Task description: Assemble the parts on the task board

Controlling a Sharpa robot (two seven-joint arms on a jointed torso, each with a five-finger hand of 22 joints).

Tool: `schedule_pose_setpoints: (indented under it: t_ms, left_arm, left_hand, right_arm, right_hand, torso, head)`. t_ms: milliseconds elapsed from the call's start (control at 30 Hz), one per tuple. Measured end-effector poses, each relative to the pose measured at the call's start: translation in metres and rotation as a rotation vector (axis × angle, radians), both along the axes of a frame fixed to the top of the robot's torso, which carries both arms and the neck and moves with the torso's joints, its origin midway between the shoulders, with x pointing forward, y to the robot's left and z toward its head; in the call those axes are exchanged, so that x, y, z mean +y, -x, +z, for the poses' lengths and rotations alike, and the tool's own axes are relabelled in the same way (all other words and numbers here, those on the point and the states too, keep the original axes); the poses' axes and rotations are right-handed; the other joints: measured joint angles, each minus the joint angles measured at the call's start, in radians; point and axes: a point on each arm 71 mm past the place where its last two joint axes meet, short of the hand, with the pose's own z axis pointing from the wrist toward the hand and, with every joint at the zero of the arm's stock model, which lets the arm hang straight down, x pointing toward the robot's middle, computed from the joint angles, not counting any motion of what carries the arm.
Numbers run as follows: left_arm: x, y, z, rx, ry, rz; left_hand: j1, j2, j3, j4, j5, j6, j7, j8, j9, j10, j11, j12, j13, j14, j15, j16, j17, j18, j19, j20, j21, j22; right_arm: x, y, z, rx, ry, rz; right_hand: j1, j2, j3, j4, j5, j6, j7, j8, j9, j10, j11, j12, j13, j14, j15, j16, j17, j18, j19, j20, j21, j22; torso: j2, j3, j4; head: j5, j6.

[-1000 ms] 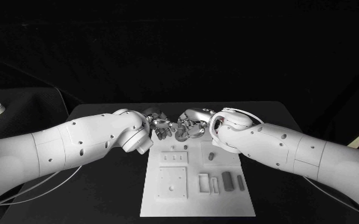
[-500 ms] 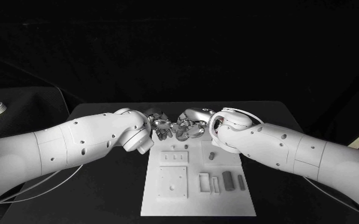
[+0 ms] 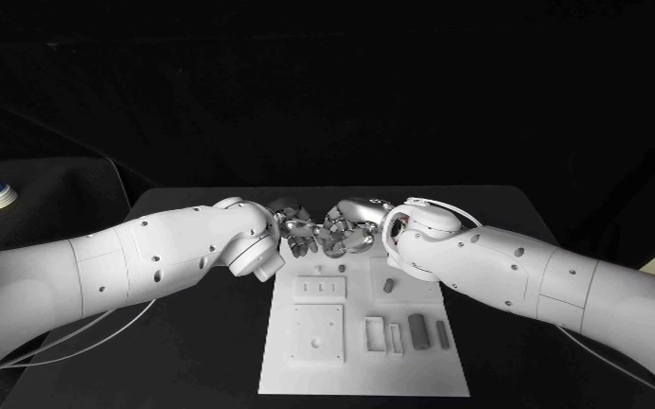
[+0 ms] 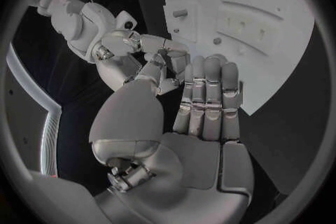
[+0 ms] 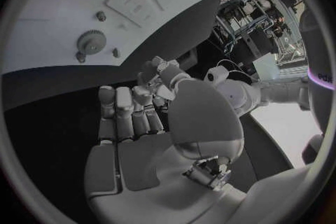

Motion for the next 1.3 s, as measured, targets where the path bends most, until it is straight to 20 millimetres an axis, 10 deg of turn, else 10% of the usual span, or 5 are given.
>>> schedule_pose_setpoints:
  t_ms: [1300]
  left_arm:
    - [-0.0018, 0.0, -0.0011, -0.004, -0.065, -0.006]
  left_hand:
    - [0.001, 0.001, -0.019, 0.024, 0.0, 0.107, -0.018, 0.033, 0.009, 0.107, -0.043, 0.052, 0.039, 0.089, -0.039, 0.085, 0.063, 0.023, 0.086, -0.021, 0.073, 0.027]
  right_arm:
    - [0.0034, 0.0024, 0.0009, -0.011, 0.017, 0.003]
  right_hand:
    - [0.0, 0.0, 0.0, 0.0, 0.0, 0.0, 0.0, 0.0, 0.0, 0.004, -0.004, 0.0, 0.0, 0.0, 0.0, 0.0, 0.0, 0.0, 0.0, 0.0, 0.0, -0.001]
  torso:
    - [0.002, 0.0007, 0.0006]
  head:
    - [0.004, -0.009]
